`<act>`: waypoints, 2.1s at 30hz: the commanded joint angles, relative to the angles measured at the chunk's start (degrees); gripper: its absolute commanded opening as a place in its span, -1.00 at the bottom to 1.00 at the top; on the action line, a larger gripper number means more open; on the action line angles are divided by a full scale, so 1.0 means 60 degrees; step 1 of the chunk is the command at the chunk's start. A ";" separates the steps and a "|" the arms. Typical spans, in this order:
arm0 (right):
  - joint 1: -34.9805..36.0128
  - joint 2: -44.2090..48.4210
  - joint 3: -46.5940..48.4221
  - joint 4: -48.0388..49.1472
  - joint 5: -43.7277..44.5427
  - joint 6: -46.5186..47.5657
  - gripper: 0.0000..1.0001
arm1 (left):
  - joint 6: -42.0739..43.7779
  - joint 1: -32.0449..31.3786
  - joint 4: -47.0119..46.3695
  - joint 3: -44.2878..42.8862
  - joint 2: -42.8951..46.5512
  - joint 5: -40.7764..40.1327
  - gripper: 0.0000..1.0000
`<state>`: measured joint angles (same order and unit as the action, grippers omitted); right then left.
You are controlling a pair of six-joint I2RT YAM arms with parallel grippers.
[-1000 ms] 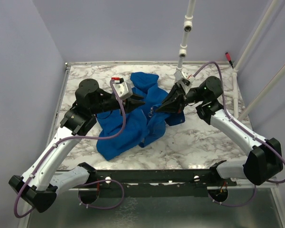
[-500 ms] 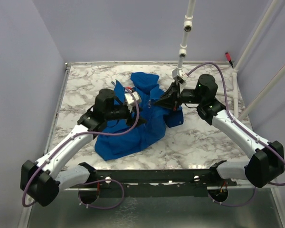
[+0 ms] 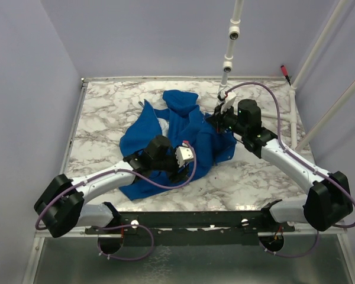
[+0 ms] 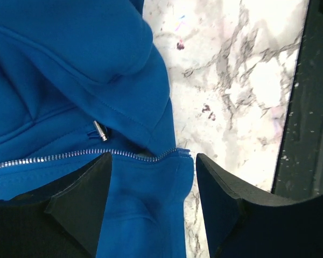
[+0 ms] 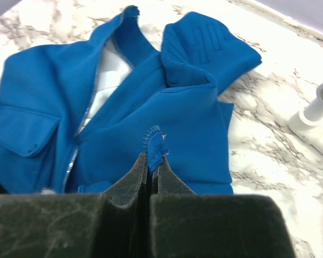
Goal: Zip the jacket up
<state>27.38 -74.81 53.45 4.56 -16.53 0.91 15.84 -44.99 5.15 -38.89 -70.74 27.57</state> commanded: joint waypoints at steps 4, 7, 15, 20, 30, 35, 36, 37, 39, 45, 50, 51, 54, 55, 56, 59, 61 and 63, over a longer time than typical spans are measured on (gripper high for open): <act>0.0022 -0.0292 -0.0124 0.0291 0.1110 0.0021 -0.99 | -0.0270 -0.0454 -0.1460 0.0814 -0.0749 -0.1832 0.34; 0.0018 -0.0248 -0.0232 0.0478 0.1083 -0.0055 -0.99 | -0.0540 -0.0511 -0.1690 0.1011 -0.0718 -0.2541 0.35; 0.0022 -0.0362 -0.0133 0.0602 0.0936 -0.0122 -0.99 | -0.0390 -0.0873 -0.2180 0.1017 -0.1195 -0.1929 0.42; -0.0027 -0.0401 -0.0002 0.0586 0.0889 -0.0093 -0.99 | -0.0214 -0.1060 -0.2206 0.0687 -0.1836 -0.1839 0.42; -0.0342 -0.0467 0.0241 0.0666 0.0558 -0.0113 -0.99 | -0.0689 -0.1284 -0.1909 0.0200 -0.2662 -0.2155 0.40; -0.0401 -0.0496 0.0206 0.0776 0.0481 -0.0122 -0.99 | -0.0841 -0.1287 -0.1809 0.0048 -0.2912 -0.2261 0.25; -0.0402 -0.0496 0.0205 0.0782 0.0472 -0.0122 -0.99 | -0.0863 -0.1303 -0.1808 0.0035 -0.2933 -0.2366 0.11; -0.0413 -0.0485 0.0203 0.0792 0.0478 -0.0122 -0.99 | -0.0824 -0.1345 -0.1812 0.0018 -0.2926 -0.2493 -0.05; -0.0428 -0.0447 0.0202 0.0774 0.0539 -0.0126 -0.99 | -0.0663 -0.1465 -0.1718 0.0002 -0.2894 -0.2755 -0.33; -0.0548 -0.0425 0.0293 0.0833 0.0629 -0.0095 -0.99 | -0.0349 -0.1358 -0.0936 -0.0359 -0.2218 -0.3067 -0.57; -0.0568 -0.0496 0.0543 0.0794 0.0562 -0.0067 -0.99 | 0.0200 -0.0381 0.0158 -0.1203 -0.1306 -0.1798 -0.56; -0.0564 -0.0496 0.0571 0.0799 0.0577 -0.0069 -0.99 | 0.0193 -0.0078 0.0353 -0.1416 -0.1192 -0.1400 -0.57; -0.0566 -0.0469 0.0654 0.0812 0.0620 -0.0086 -0.99 | 0.0893 0.0779 0.0825 -0.2215 -0.0907 -0.0796 -0.62; -0.0566 -0.0454 0.0688 0.0849 0.0630 -0.0103 -0.99 | 0.1254 0.1162 0.0828 -0.2542 -0.0860 -0.0786 -0.66; -0.0564 -0.0442 0.0723 0.0844 0.0624 -0.0119 -0.99 | 0.1636 0.1589 0.0840 -0.2913 -0.0856 -0.0789 -0.72; -0.0566 -0.0396 0.0874 0.0777 0.0635 -0.0122 -0.99 | 0.2439 0.3202 0.0720 -0.4453 -0.1214 -0.0950 -0.83; -0.0564 -0.0366 0.1004 0.0660 0.0940 -0.0122 -0.99 | 0.2400 0.4277 0.0277 -0.5468 -0.1539 -0.1216 -0.83; -0.0564 -0.0350 0.1205 0.0622 0.1287 -0.0122 -0.99 | 0.2031 0.5150 -0.0512 -0.6333 -0.1782 -0.1639 -0.84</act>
<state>24.25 -77.28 56.99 7.38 -12.40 0.43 26.04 -24.58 9.52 -66.50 -79.09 20.27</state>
